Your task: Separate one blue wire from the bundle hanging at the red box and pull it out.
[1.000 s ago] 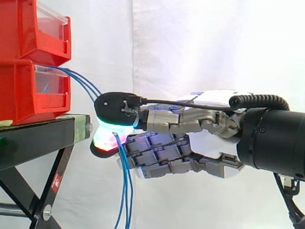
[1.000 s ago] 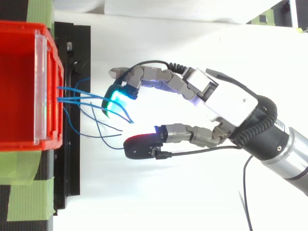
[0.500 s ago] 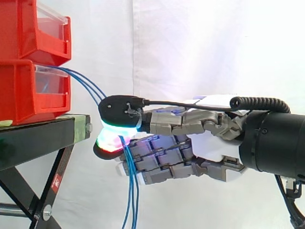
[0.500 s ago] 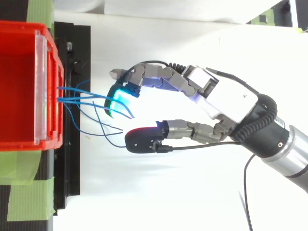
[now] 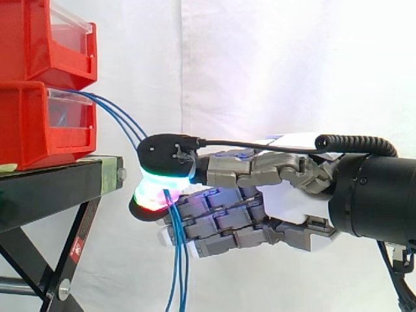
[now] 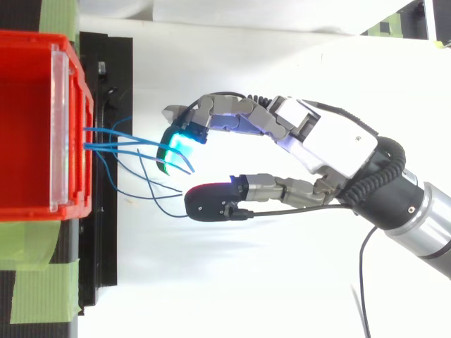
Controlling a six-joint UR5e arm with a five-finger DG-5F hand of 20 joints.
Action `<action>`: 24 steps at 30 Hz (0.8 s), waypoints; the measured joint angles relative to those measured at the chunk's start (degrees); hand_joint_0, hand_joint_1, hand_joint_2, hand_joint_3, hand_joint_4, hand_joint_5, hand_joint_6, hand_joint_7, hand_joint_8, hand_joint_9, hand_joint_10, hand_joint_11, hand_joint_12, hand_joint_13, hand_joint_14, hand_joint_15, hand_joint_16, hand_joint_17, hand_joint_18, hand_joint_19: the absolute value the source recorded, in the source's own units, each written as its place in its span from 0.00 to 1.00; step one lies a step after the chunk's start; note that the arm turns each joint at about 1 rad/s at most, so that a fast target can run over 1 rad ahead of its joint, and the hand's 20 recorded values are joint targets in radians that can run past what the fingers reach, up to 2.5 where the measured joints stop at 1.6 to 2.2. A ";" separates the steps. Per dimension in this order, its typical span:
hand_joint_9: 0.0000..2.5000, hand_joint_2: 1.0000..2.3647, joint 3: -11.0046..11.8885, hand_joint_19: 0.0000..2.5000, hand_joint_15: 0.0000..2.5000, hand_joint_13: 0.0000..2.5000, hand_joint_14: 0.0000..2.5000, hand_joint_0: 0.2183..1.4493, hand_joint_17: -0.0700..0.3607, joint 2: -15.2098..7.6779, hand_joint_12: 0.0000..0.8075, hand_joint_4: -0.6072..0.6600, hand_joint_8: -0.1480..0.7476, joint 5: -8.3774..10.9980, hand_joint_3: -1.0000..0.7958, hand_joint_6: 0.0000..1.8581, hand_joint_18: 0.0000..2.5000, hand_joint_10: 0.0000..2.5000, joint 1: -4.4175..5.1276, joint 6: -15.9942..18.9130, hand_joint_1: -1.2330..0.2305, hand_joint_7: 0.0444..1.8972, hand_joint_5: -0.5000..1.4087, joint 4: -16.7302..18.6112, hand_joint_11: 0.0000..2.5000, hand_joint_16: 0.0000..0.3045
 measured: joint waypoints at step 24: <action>0.26 0.01 0.77 0.11 0.18 0.35 0.01 0.35 0.40 0.05 0.30 0.61 0.43 0.09 0.38 0.42 0.20 0.00 -0.11 4.71 0.37 0.49 0.16 -0.37 0.09 0.15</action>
